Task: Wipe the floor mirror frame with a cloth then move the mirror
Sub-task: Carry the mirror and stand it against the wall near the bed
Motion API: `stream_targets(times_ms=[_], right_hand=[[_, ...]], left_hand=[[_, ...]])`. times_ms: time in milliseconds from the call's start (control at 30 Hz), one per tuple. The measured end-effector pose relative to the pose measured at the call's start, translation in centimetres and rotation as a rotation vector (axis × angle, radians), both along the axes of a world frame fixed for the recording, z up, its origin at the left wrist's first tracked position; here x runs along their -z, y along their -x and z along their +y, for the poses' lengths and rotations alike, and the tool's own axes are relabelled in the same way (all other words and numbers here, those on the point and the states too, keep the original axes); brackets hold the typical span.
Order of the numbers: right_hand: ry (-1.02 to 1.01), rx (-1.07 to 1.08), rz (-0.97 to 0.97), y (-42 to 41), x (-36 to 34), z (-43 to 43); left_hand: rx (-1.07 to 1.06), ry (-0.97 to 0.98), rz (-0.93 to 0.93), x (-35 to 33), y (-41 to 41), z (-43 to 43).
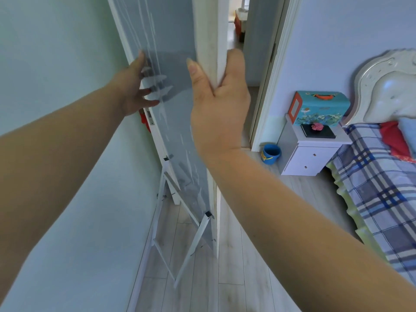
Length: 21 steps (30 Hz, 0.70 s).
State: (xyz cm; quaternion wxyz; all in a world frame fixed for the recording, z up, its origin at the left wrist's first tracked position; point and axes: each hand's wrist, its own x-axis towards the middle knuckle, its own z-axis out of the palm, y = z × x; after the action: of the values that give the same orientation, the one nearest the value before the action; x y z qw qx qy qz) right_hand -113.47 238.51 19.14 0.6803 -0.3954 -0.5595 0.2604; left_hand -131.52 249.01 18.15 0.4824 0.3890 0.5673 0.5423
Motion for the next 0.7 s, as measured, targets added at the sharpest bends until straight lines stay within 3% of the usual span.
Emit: stream_targets(times_ms=[100,200,433,700], right_hand=[[0.029,-0.102,-0.006,1.7,0.2,-0.3],[0.017,-0.160,-0.072,3.6,0.2,-1.1],[0.071,-0.318,-0.117,6.4,-0.1,-1.9],[0.076,-0.471,-0.258,8.6,0.5,-3.5]], left_hand=[[0.035,-0.017,-0.055,-0.8,0.4,-0.6],[-0.066,-0.051,-0.125,-1.5,1.3,-1.4],[-0.162,-0.113,-0.089,-2.8,3.0,-4.4],[-0.219,-0.138,-0.178,-2.6,4.8,-8.2]])
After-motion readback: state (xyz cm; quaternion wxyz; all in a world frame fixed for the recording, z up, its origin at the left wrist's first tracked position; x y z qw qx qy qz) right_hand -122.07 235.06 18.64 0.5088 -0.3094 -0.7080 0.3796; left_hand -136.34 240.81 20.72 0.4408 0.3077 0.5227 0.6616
